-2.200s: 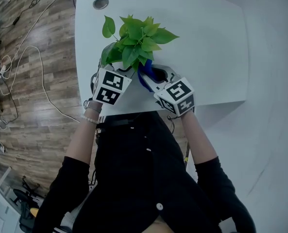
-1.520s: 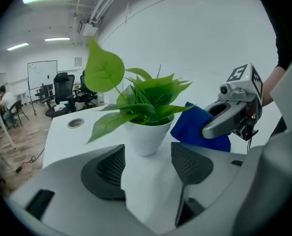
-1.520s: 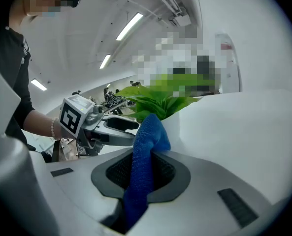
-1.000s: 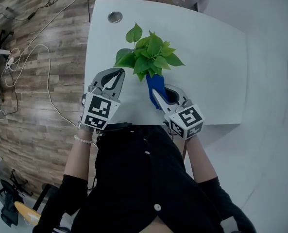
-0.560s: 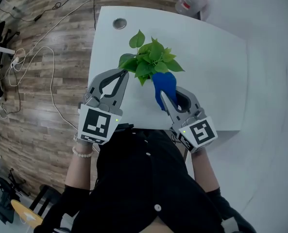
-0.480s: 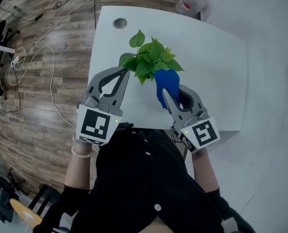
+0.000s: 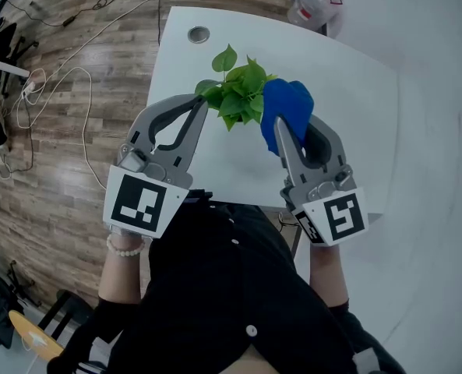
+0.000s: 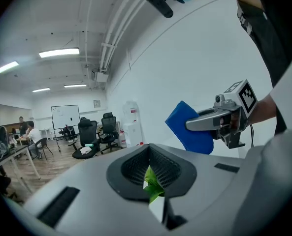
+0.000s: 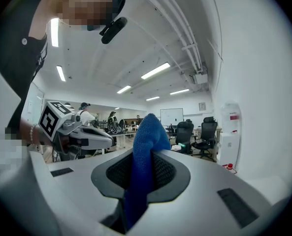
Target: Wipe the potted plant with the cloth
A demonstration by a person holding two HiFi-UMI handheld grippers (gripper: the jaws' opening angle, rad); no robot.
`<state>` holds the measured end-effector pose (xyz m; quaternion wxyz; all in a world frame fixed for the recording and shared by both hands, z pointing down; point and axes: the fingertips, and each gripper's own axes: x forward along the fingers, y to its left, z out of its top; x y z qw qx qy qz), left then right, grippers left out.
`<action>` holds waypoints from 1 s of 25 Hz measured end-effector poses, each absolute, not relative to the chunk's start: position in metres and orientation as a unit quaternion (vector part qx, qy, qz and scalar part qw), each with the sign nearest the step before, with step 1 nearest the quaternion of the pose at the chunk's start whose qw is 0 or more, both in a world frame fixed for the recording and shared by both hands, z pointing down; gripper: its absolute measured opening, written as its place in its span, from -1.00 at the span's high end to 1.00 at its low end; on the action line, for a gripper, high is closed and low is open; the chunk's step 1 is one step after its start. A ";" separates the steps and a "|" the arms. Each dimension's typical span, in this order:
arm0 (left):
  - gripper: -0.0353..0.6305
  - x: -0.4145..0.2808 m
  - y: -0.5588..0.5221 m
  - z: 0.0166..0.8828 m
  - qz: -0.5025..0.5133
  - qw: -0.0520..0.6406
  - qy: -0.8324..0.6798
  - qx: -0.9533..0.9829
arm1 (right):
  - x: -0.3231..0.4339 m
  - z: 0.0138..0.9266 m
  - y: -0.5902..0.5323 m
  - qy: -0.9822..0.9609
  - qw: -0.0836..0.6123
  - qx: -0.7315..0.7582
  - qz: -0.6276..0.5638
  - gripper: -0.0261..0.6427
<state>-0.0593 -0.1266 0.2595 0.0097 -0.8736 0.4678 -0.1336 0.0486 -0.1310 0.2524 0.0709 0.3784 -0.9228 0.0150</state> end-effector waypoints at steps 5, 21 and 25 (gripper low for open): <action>0.85 -0.057 -0.123 0.253 -0.131 0.020 0.465 -0.875 | 0.051 0.239 -0.133 -0.918 0.060 0.392 0.001 0.66; 0.85 -0.054 -0.120 0.252 -0.126 0.016 0.460 -0.879 | 0.047 0.236 -0.130 -0.918 0.072 0.390 -0.008 0.66; 0.85 -0.055 -0.121 0.253 -0.127 0.015 0.460 -0.879 | 0.046 0.236 -0.130 -0.918 0.074 0.390 -0.008 0.66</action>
